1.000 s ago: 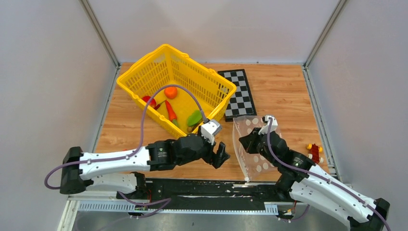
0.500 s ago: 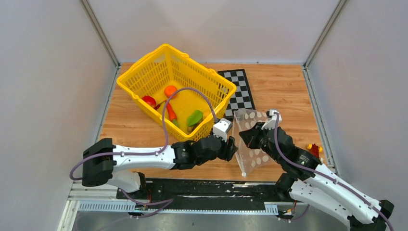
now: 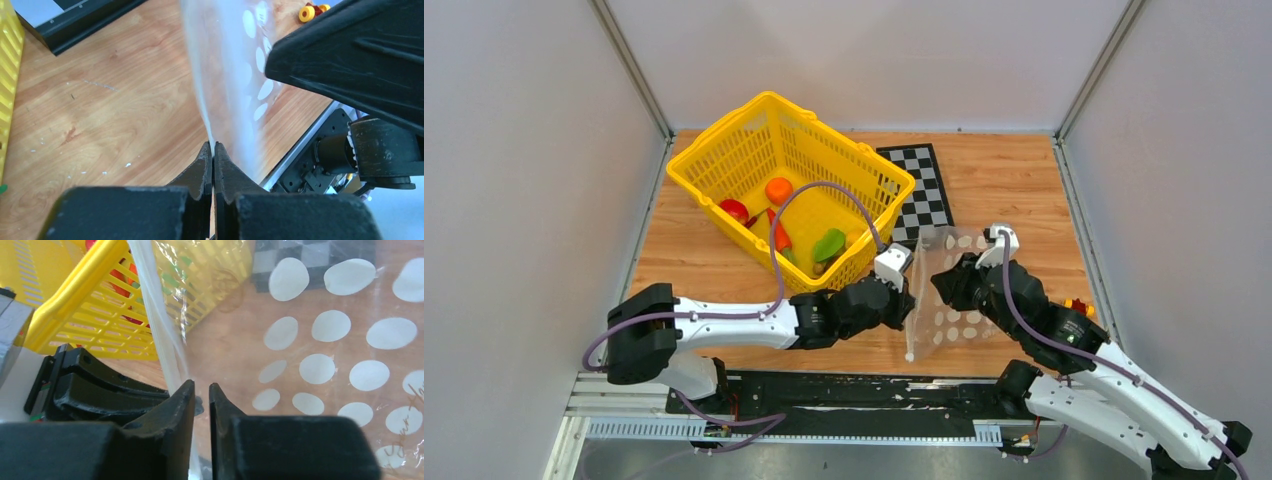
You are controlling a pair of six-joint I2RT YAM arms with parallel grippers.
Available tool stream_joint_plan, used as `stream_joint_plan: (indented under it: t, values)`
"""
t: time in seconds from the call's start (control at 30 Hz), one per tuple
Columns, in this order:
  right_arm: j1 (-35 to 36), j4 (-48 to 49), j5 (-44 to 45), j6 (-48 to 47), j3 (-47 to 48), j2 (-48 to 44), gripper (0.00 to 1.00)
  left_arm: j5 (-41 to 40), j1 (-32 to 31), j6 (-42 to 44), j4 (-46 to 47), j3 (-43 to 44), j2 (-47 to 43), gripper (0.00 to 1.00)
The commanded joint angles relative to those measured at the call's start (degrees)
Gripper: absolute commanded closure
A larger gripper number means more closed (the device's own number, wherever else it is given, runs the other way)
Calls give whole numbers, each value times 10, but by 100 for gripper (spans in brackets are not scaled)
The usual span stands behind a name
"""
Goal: Place the food in the zip-top bag and seal the zipper
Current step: Open the zipper of the food storage bag at the center of the board.
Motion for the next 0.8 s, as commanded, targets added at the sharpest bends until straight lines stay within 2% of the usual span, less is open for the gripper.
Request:
stream_joint_plan:
  t: [0.0,0.1,0.23,0.4,0.57,0.77]
  values:
    - [-1,-56,-1,-46,71,16,77,-2,8,19,-1,46,-4,100]
    - [-1,-67,-23,-50,92,43,69,12,9,19,-2,63,-1,100]
    - [6,-68,-48,-42,113,76,66,19,9,12,-15,82,2,100]
    - [19,-57,-10,-27,111,66,62,8,12,10,-34,88,-5,100]
    - [22,-50,-13,-37,123,63,56,3,12,20,-57,103,-3,100]
    - [25,-63,-5,-46,145,130,56,23,12,27,-50,113,2,100]
